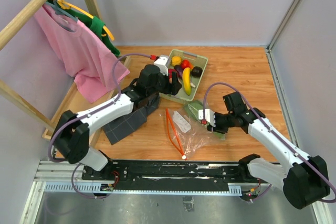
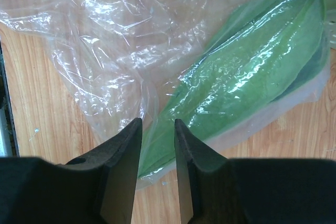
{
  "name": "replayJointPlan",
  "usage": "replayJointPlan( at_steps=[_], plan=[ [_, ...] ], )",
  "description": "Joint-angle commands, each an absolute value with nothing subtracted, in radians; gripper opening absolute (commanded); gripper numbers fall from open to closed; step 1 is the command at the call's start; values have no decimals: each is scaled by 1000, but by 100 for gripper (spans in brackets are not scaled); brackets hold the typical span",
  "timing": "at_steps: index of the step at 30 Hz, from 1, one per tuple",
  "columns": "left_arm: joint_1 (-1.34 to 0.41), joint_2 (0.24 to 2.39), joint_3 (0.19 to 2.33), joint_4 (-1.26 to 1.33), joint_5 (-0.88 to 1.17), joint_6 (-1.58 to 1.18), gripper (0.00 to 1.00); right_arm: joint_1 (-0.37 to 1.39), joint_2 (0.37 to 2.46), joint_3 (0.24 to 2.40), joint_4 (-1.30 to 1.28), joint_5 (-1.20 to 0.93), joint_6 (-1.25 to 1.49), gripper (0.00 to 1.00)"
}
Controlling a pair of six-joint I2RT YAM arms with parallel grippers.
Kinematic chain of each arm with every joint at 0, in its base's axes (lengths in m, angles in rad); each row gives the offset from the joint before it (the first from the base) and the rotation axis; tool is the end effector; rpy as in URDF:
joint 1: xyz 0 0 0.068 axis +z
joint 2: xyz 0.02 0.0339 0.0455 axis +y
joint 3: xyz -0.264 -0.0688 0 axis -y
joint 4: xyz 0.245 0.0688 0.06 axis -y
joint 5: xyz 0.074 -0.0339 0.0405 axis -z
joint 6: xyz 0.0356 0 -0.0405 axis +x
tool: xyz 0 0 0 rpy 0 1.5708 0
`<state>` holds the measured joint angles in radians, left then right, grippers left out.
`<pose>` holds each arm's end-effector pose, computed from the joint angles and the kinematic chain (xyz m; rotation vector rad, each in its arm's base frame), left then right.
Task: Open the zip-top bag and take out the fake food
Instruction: Place the fake fruit in the bin.
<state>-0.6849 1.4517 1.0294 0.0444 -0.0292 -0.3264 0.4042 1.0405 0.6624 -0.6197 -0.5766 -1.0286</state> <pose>0.2629 -0.2134 0.2895 0.3376 1.9745 -0.6331 0.1695 0.0936 0.2193 -1.7282 1.6666 0.4586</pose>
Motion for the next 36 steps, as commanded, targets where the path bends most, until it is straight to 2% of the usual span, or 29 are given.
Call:
replayJointPlan(
  at_steps=[1,15,24,26,30,31,36],
  plan=[
    [-669,1557,1116,119,-68,-289,30,380,1017,686,-651,-603,-1042,33],
    [-669,1846,1361,20,-180,-261,30,356,1012,686,-657,-612,-1050,33],
    [-669,1995,1526,-104,-264,-264,36,346,1011,687,-660,-618,-1050,33],
    [-669,2020,1553,-127,-275,-263,41,345,1012,687,-660,-620,-1050,33],
    [-669,2051,1583,-150,-296,-265,80,342,1012,686,-660,-620,-1051,33],
    [-669,2054,1587,-149,-297,-265,85,342,1012,687,-660,-621,-1051,33],
    [-669,2068,1609,-153,-296,-267,95,338,1012,688,-663,-623,-1052,33]
  ],
)
